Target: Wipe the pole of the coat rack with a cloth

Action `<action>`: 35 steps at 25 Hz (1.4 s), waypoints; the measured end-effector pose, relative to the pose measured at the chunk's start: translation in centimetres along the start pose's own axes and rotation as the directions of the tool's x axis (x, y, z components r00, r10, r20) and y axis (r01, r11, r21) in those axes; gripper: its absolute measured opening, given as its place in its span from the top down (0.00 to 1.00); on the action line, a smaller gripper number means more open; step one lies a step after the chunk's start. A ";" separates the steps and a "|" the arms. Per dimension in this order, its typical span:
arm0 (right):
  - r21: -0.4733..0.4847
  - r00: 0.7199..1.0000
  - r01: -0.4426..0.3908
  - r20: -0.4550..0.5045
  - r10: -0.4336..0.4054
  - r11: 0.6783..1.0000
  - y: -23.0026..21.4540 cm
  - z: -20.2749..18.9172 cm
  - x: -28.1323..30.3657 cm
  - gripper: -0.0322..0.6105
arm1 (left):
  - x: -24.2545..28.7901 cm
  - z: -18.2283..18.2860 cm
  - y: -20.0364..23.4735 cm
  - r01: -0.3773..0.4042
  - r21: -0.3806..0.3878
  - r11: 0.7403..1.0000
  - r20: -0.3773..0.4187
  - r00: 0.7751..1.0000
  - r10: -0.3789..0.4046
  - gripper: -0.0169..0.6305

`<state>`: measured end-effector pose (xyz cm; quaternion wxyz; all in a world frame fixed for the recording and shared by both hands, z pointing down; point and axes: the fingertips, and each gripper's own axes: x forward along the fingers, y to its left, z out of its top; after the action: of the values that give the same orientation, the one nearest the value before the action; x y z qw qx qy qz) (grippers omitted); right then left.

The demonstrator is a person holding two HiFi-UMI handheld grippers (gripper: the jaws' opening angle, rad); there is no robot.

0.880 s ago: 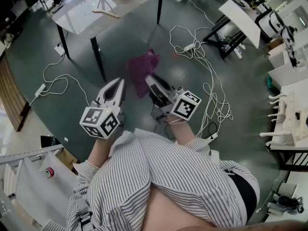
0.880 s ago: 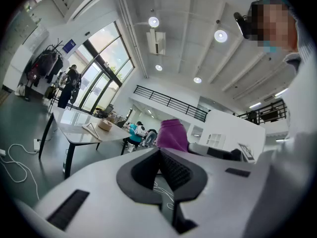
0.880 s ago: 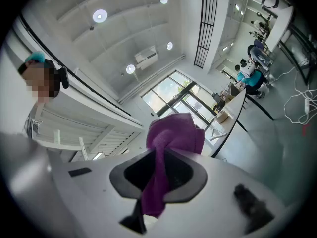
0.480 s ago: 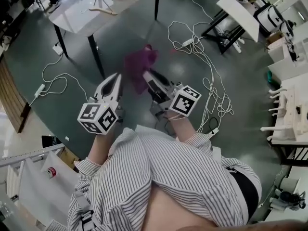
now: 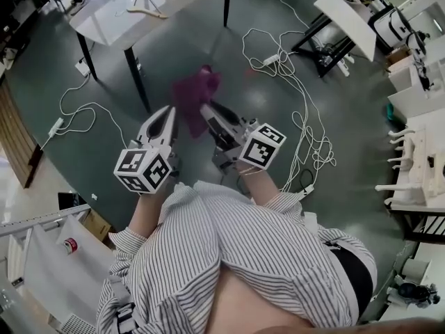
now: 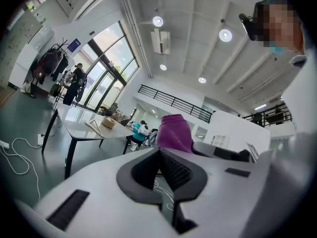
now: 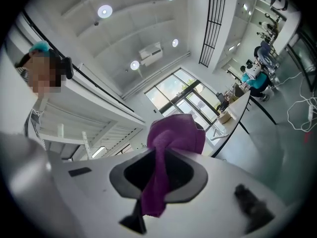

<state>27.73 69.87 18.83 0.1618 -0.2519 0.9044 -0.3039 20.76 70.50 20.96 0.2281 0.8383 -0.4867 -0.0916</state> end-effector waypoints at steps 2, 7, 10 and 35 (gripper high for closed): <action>-0.012 1.000 -0.001 -0.007 0.001 1.000 -0.1 -0.1 -0.5 0.86 | 0.1 -0.5 -0.3 -0.009 0.001 1.000 -0.004 1.000 0.009 0.96; -0.028 1.000 -0.006 0.024 0.006 1.000 -0.6 0.2 -1.8 0.86 | -0.1 -1.8 -0.4 -0.030 -0.019 0.999 -0.017 0.999 0.030 0.96; -0.004 1.000 0.018 0.002 -0.018 1.000 -1.4 -0.3 -2.5 0.86 | -0.5 -2.9 -0.8 -0.051 -0.021 0.998 -0.038 0.998 0.051 0.96; -0.038 0.997 0.075 -0.028 -0.076 0.996 -13.5 5.0 17.0 0.86 | 13.7 7.4 14.4 0.005 0.009 1.000 -0.043 0.999 -0.005 0.96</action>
<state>20.83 48.83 21.19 0.1320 -0.2844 0.9020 -0.2969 13.83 50.51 22.16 0.2345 0.8422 -0.4801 -0.0721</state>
